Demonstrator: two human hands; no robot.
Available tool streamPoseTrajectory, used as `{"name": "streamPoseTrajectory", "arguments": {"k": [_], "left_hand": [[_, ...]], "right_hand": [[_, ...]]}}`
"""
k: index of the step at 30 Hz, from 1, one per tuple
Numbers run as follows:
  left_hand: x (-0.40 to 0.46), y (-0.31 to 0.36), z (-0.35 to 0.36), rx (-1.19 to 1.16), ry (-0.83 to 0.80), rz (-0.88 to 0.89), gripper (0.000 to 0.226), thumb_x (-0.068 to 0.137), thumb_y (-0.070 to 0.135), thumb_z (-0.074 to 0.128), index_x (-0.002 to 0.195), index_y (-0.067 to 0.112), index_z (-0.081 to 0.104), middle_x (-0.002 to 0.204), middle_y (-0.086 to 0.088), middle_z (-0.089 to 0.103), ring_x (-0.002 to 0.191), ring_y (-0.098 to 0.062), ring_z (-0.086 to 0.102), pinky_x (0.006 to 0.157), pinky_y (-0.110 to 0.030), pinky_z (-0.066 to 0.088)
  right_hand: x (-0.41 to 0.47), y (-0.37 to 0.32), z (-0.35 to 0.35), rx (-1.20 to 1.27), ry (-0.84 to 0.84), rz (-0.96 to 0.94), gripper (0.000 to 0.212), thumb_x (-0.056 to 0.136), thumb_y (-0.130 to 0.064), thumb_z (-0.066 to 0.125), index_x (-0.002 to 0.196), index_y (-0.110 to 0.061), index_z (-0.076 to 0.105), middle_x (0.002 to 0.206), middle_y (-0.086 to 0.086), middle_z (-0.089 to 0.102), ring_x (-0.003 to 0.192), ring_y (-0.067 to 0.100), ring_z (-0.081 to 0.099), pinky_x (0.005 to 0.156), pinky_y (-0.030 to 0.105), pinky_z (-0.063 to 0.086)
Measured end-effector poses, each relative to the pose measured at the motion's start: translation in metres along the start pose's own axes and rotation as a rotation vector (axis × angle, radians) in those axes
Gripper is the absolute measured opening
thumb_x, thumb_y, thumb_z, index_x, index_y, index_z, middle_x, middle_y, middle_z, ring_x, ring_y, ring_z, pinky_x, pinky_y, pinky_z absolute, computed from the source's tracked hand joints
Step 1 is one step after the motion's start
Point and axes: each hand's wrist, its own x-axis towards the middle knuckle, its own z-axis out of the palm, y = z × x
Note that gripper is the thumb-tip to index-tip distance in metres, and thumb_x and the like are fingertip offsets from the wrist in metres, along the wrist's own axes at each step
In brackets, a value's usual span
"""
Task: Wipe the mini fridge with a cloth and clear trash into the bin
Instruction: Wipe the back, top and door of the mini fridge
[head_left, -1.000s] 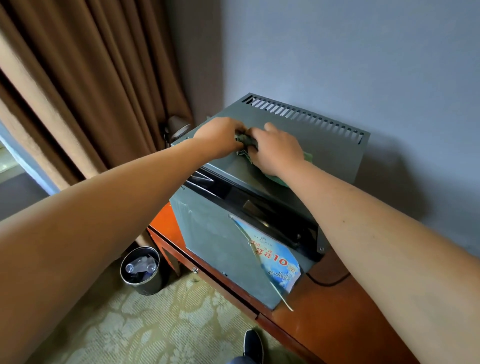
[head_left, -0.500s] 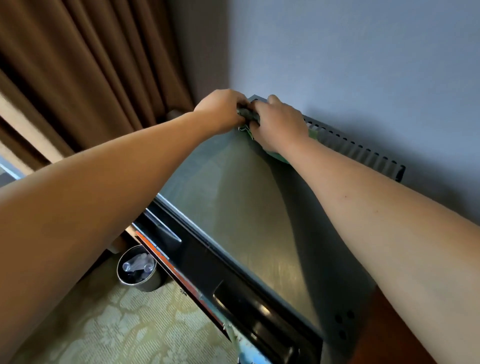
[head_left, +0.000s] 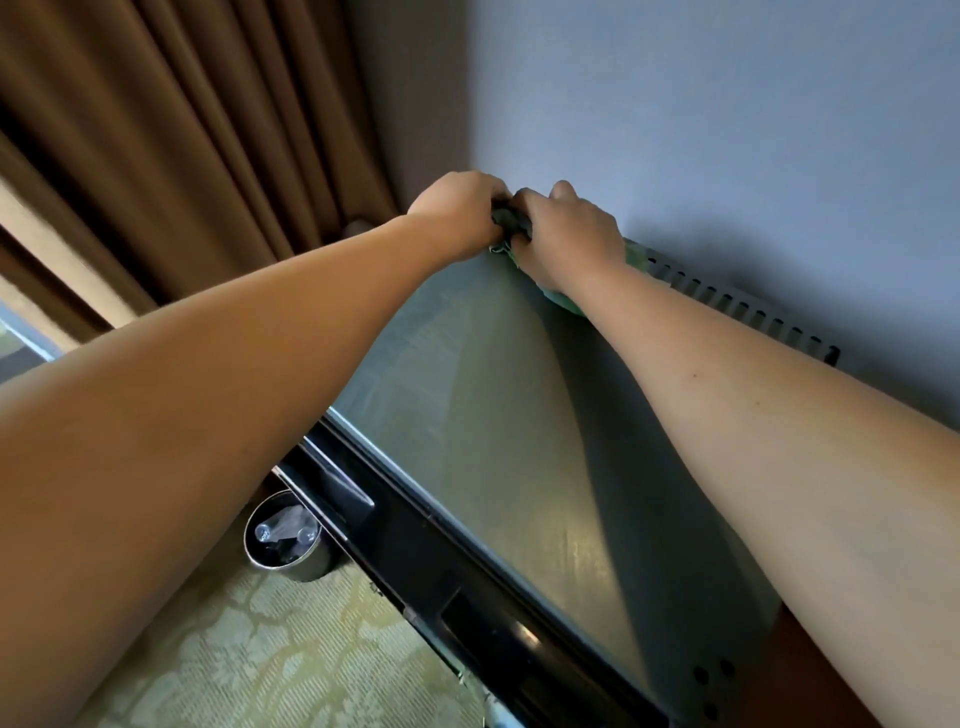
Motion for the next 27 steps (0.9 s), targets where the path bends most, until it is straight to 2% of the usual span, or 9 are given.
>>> {"name": "streamPoseTrajectory", "arguments": {"k": [4, 9, 14, 21, 27], "left_hand": [[-0.023, -0.006, -0.002, 0.008, -0.022, 0.041, 0.026, 0.088, 0.027, 0.063, 0.112, 0.023, 0.071, 0.108, -0.001, 0.071, 0.100, -0.027, 0.064, 0.081, -0.039, 0.055], [-0.065, -0.015, -0.006, -0.018, -0.050, 0.137, 0.032, 0.089, 0.027, 0.064, 0.121, 0.027, 0.069, 0.116, 0.001, 0.070, 0.106, -0.026, 0.063, 0.089, -0.041, 0.054], [-0.113, -0.032, -0.012, -0.023, -0.074, 0.241, 0.033, 0.090, 0.026, 0.064, 0.122, 0.022, 0.069, 0.117, -0.006, 0.071, 0.109, -0.030, 0.064, 0.091, -0.042, 0.054], [-0.176, -0.060, -0.025, -0.076, -0.084, 0.337, 0.035, 0.087, 0.027, 0.067, 0.123, 0.026, 0.070, 0.117, -0.004, 0.073, 0.108, -0.029, 0.065, 0.091, -0.043, 0.055], [-0.196, -0.080, -0.035, -0.105, -0.109, 0.369, 0.041, 0.082, 0.033, 0.074, 0.122, 0.031, 0.070, 0.115, 0.001, 0.073, 0.105, -0.025, 0.066, 0.089, -0.041, 0.056]], "right_hand": [[-0.025, -0.016, -0.006, -0.037, 0.004, 0.025, 0.035, 0.094, -0.038, 0.050, 0.127, -0.026, 0.055, 0.113, 0.013, 0.053, 0.096, 0.041, 0.061, 0.069, 0.037, 0.038], [-0.074, -0.049, -0.014, -0.084, 0.018, 0.102, 0.034, 0.095, -0.041, 0.049, 0.125, -0.026, 0.055, 0.118, 0.014, 0.054, 0.104, 0.040, 0.060, 0.071, 0.039, 0.038], [-0.128, -0.094, -0.026, -0.098, 0.029, 0.167, 0.035, 0.094, -0.041, 0.052, 0.125, -0.025, 0.055, 0.113, 0.014, 0.052, 0.100, 0.040, 0.060, 0.070, 0.038, 0.038], [-0.184, -0.160, -0.039, -0.116, 0.038, 0.261, 0.024, 0.093, -0.038, 0.052, 0.114, -0.026, 0.053, 0.099, 0.008, 0.044, 0.095, 0.039, 0.059, 0.065, 0.037, 0.037], [-0.200, -0.189, -0.044, -0.123, 0.015, 0.273, 0.022, 0.093, -0.037, 0.051, 0.112, -0.025, 0.051, 0.094, 0.005, 0.038, 0.090, 0.038, 0.059, 0.064, 0.037, 0.036]]}}
